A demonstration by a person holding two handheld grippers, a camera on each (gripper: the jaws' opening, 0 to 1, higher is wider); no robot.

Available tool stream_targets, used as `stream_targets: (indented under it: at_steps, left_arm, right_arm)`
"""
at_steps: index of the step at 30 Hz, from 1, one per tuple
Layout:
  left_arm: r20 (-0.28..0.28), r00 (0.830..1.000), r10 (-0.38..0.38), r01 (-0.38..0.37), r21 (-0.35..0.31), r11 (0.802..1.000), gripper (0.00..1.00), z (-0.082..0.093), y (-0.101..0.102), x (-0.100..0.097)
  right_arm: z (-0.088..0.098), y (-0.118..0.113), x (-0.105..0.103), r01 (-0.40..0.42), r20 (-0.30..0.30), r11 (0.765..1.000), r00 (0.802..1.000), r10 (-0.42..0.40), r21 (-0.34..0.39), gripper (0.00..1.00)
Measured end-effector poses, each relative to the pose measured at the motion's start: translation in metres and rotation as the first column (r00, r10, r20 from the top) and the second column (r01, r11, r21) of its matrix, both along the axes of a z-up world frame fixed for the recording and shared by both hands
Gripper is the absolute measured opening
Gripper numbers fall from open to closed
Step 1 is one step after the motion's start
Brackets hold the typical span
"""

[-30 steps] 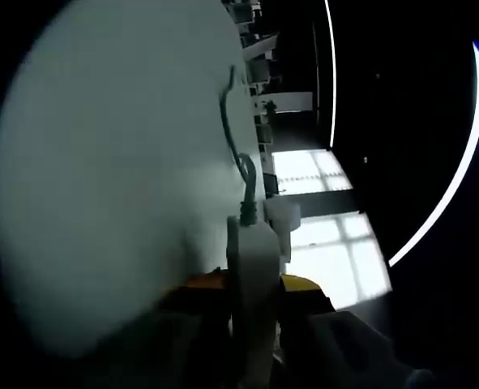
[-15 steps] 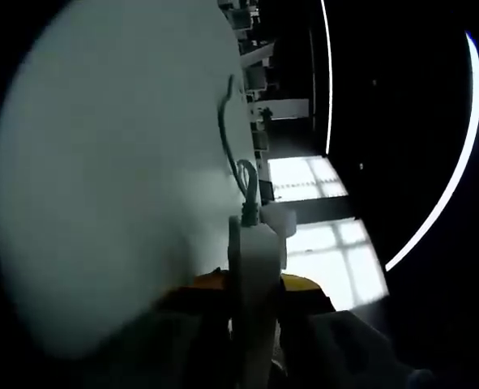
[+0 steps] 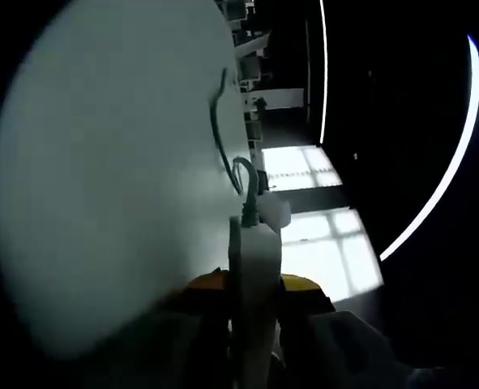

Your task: Pick up the power strip scattered on the table, fix it on the side mounting bracket of the table, and press the switch

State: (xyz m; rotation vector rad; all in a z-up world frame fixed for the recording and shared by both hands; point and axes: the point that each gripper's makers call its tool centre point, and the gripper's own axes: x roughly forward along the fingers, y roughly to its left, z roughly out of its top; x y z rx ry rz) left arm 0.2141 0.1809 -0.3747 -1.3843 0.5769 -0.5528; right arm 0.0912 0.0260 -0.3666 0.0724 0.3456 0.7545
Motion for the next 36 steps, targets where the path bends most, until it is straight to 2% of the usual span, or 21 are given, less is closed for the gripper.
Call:
stream_targets:
  at_steps: [8, 23, 29, 30, 36]
  left_arm:
    - [-0.008, 1.0, -0.027, 0.027, -0.038, 0.999, 0.25, -0.002, 0.005, -0.002]
    - [0.013, 0.995, -0.098, 0.098, -0.06, 0.993, 0.26, 0.012, 0.014, -0.006]
    - [0.021, 0.992, -0.122, 0.124, -0.1, 0.987, 0.26, 0.018, 0.014, -0.012]
    - [0.021, 0.992, -0.128, 0.13, -0.105, 0.986, 0.26, 0.018, 0.014, -0.014]
    - [0.027, 0.987, -0.156, 0.158, -0.098, 0.983, 0.26, 0.016, 0.01, -0.02]
  right_arm:
    - [0.0, -0.003, -0.004, 0.009, -0.002, 1.0, 1.0, -0.009, 0.002, 0.57]
    - [0.002, -0.004, -0.008, 0.02, -0.004, 1.0, 1.0, -0.02, 0.007, 0.55]
    - [0.003, -0.001, -0.011, 0.011, 0.002, 1.0, 1.0, -0.011, 0.012, 0.52]
    - [0.013, 0.001, -0.015, -0.008, 0.029, 0.998, 1.0, 0.007, 0.056, 0.51]
    - [0.023, 0.005, -0.02, -0.042, 0.063, 0.998, 0.997, 0.039, 0.052, 0.52]
